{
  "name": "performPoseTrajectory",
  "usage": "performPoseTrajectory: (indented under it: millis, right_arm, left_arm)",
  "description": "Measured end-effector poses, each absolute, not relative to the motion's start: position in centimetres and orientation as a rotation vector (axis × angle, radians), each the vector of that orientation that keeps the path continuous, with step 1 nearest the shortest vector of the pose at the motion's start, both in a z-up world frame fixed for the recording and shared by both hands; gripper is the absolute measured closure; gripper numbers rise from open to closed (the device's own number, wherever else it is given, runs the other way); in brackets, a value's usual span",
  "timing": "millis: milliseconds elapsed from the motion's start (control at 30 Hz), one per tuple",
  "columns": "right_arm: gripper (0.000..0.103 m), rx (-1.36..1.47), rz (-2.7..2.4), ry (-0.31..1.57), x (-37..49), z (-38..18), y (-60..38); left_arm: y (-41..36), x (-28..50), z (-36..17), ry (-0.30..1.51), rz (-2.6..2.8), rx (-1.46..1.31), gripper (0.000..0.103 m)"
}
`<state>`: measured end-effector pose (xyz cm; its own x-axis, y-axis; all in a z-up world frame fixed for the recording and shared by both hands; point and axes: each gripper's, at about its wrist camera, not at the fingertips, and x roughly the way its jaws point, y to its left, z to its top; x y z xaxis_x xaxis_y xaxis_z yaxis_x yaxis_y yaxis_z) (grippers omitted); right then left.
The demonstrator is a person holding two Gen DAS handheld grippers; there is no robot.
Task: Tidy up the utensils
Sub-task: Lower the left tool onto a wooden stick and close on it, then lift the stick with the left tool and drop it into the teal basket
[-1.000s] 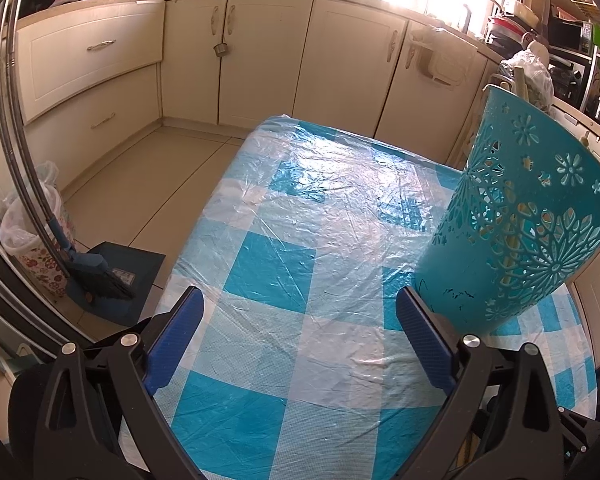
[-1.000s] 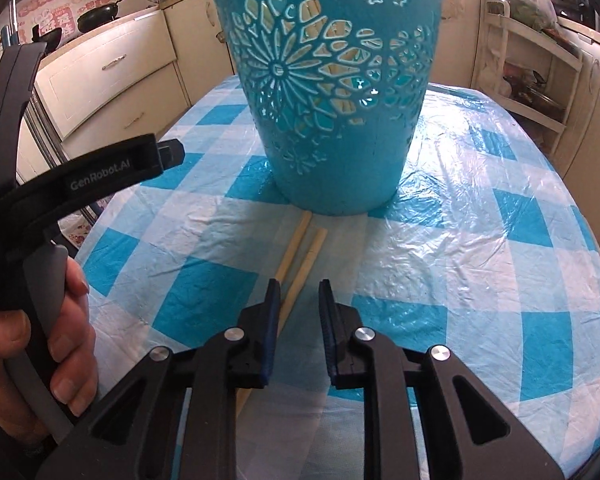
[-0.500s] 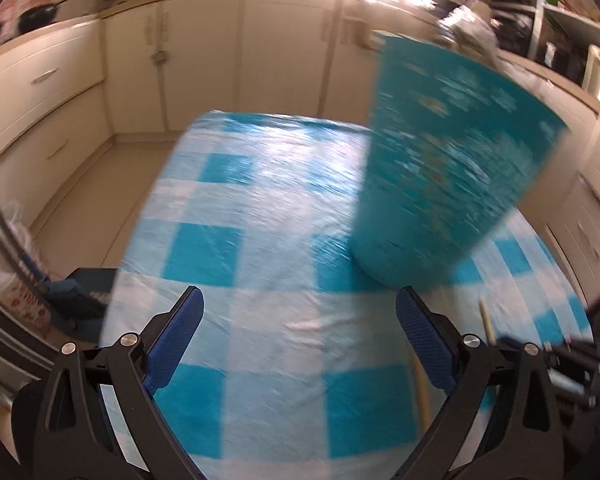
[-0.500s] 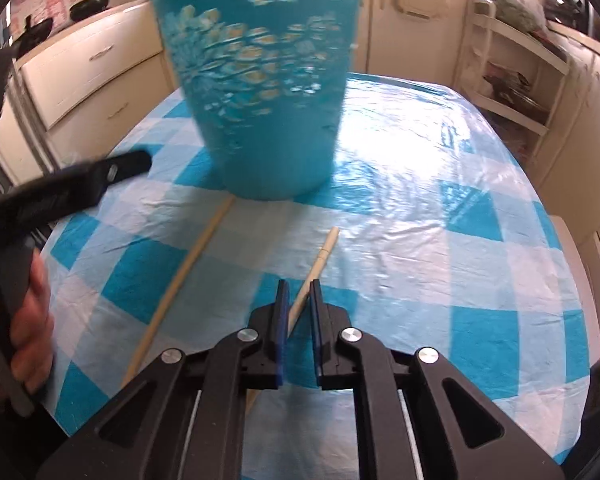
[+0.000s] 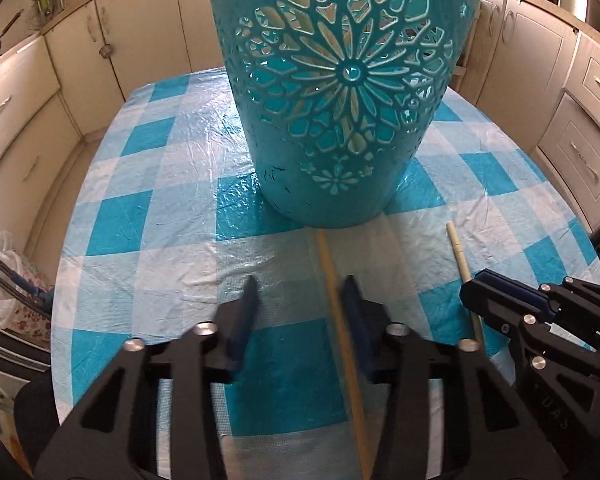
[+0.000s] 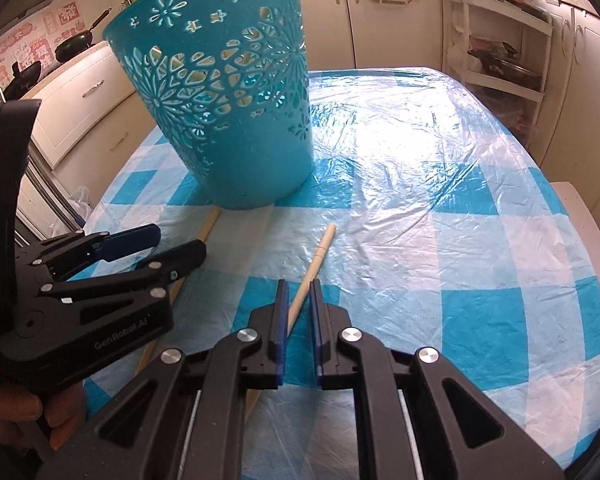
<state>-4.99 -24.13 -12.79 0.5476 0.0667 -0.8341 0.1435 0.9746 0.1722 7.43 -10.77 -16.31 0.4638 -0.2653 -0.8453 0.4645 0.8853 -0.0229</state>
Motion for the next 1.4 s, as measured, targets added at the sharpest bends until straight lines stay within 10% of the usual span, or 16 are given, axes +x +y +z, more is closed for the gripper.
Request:
performPoseTrajectory:
  millis: [67,433,533,833,1400]
  right_arm:
    - [0.092,0.236,-0.045,0.992,-5.0,-12.8,-24.2]
    - [0.087,0.242,-0.037,0.972,-5.0,-13.0,-24.6]
    - [0.086,0.229,-0.041,0.961,-4.9,-13.0,-24.4]
    - [0.082,0.215,-0.043,0.946,-4.8,-13.1,-23.9]
    - [0.080,0.212,-0.040,0.945,-4.9,-13.1,-23.9]
  left_arm:
    - [-10.4,7.4,-16.2,1.009,-0.459,0.196,0.097]
    - [-10.4,8.2,-15.9,1.045,-0.384,0.286,0.081]
    - [-10.8,8.7,-15.8,1.058,-0.423,0.301,0.098]
    - [-8.9,6.4,-12.4,1.071,-0.673,0.170,0.099]
    - [-9.7,14.1,5.7,0.541,-0.638,-0.237,0.099]
